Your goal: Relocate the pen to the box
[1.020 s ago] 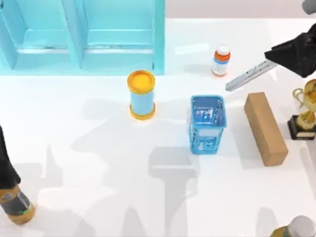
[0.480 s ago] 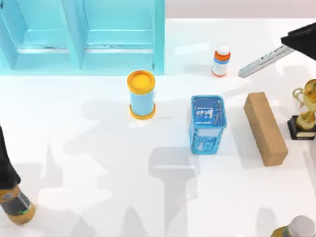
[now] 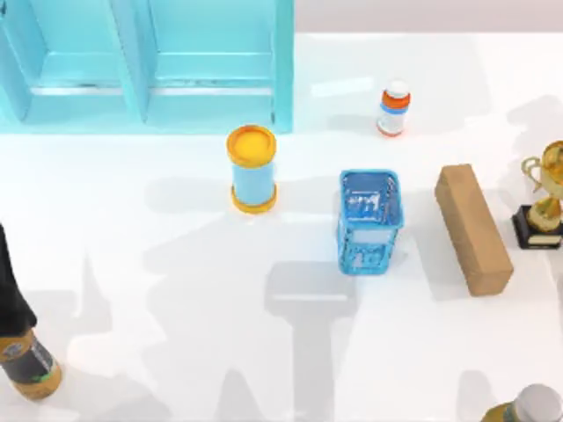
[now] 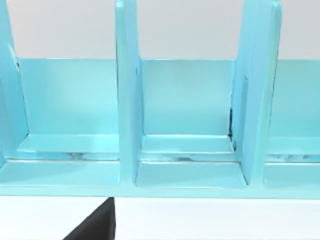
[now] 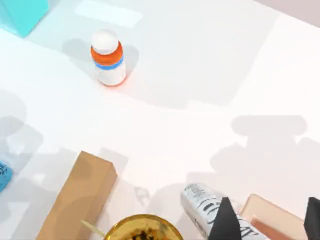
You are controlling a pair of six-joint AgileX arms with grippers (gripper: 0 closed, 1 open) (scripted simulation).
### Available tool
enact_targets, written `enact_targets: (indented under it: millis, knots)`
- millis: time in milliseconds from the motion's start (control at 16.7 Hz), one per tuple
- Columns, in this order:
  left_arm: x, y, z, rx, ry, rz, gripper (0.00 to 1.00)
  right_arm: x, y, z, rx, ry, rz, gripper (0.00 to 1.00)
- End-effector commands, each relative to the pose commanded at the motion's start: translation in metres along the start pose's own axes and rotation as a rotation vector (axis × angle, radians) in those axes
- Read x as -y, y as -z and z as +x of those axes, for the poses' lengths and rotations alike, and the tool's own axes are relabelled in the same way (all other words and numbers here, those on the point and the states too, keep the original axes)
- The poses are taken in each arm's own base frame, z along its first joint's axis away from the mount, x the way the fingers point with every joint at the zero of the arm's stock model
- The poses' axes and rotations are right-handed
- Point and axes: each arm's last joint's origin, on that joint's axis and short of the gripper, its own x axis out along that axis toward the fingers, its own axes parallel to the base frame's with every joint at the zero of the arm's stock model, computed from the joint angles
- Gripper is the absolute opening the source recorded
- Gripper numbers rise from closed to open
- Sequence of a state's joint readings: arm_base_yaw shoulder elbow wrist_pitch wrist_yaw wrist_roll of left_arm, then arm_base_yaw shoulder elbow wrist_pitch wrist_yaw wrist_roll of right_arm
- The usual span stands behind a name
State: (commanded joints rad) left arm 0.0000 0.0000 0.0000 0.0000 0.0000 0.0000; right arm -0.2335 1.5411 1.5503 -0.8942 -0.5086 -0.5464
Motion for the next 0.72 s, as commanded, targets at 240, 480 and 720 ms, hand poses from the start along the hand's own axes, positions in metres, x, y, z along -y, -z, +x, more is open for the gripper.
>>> enact_targets:
  millis: [240, 480, 720]
  knots:
    - [0.0, 0.0, 0.0, 0.0, 0.0, 0.0, 1.0, 0.012, 0.027, -0.039, -0.274, 0.165, 0.105, 0.0]
    - [0.0, 0.0, 0.0, 0.0, 0.0, 0.0, 1.0, 0.01, 0.046, -0.055, -0.423, 0.221, 0.156, 0.0]
    - [0.0, 0.0, 0.0, 0.0, 0.0, 0.0, 1.0, 0.01, 0.046, -0.053, -0.427, 0.217, 0.156, 0.0]
